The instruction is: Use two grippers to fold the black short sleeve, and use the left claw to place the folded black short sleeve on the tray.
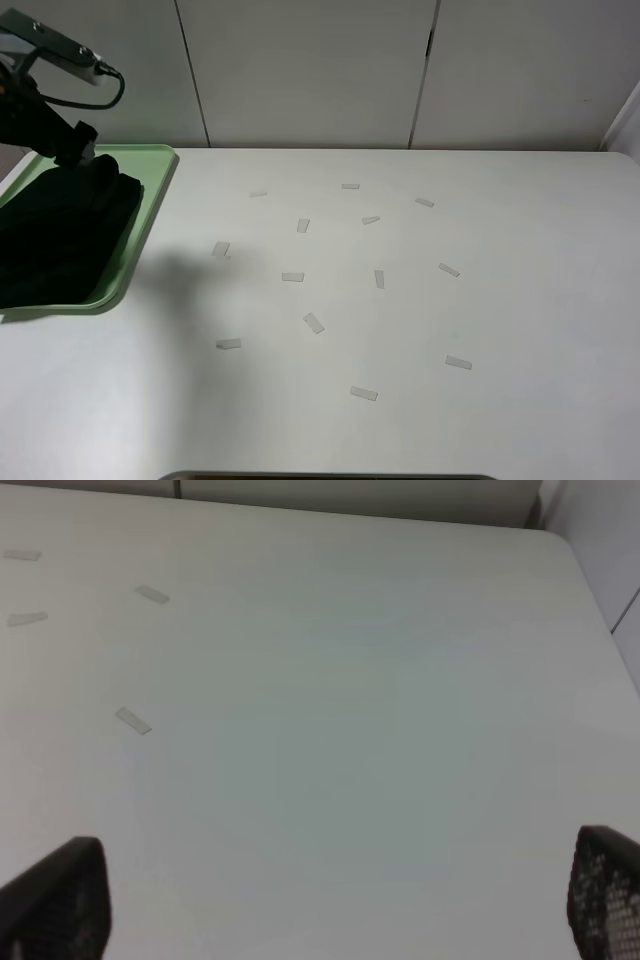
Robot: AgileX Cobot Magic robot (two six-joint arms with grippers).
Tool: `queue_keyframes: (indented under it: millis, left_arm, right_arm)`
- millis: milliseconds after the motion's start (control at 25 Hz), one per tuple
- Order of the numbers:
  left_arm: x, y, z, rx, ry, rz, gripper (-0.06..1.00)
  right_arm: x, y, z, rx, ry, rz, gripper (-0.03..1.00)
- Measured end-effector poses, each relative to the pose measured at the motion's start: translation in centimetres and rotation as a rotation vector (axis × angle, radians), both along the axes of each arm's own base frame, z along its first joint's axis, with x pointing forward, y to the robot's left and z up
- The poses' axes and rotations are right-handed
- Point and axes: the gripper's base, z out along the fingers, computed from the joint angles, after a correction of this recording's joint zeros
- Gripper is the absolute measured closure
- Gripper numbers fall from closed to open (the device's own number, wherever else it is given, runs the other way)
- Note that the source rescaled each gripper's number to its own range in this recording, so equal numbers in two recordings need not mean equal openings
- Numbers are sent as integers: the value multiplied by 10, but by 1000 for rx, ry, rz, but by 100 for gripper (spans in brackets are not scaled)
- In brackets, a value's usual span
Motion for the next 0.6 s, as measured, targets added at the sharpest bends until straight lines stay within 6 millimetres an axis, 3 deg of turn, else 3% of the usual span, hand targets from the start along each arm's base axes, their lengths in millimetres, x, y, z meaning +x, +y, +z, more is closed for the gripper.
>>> queue_keyframes:
  millis: [200,320,600]
  left_arm:
    - [-42,-3,54,1,-44,77,-5]
    - [-83,1,85,-51,-43,173,-5]
    - [-180,16,133,-158,-64,305,-5]
  right_arm:
    - [0,0,0,0,0,0,-3]
    - [0,0,0,0,0,0,-3]
    - [0,0,0,0,0,0,-3]
